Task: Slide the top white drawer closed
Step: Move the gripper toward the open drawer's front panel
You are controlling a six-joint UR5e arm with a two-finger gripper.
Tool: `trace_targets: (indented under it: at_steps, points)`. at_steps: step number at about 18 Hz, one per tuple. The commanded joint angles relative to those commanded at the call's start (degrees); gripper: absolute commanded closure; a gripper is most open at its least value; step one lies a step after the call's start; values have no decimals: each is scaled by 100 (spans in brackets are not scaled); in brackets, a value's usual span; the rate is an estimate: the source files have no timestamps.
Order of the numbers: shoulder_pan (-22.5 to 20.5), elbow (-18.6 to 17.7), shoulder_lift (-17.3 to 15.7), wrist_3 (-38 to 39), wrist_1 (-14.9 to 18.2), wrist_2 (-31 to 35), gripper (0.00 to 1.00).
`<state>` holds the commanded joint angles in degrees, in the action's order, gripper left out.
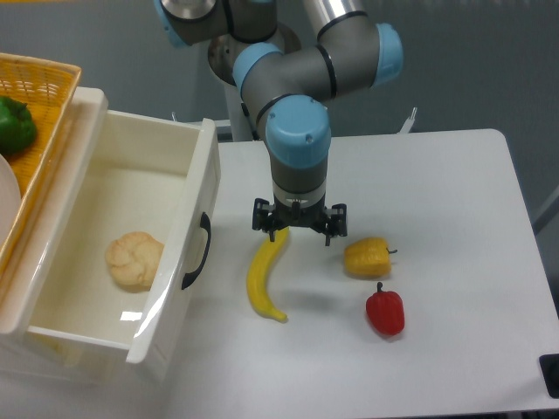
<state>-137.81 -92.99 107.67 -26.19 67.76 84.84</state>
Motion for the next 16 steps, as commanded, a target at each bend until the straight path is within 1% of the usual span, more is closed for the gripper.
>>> trace_targets:
  at_steps: [2, 7, 16]
  points:
    - [-9, 0, 9, 18, 9, -283, 0]
    - [9, 0, 114, 211, 0, -371, 0]
    - [123, 79, 255, 237, -9, -468, 0]
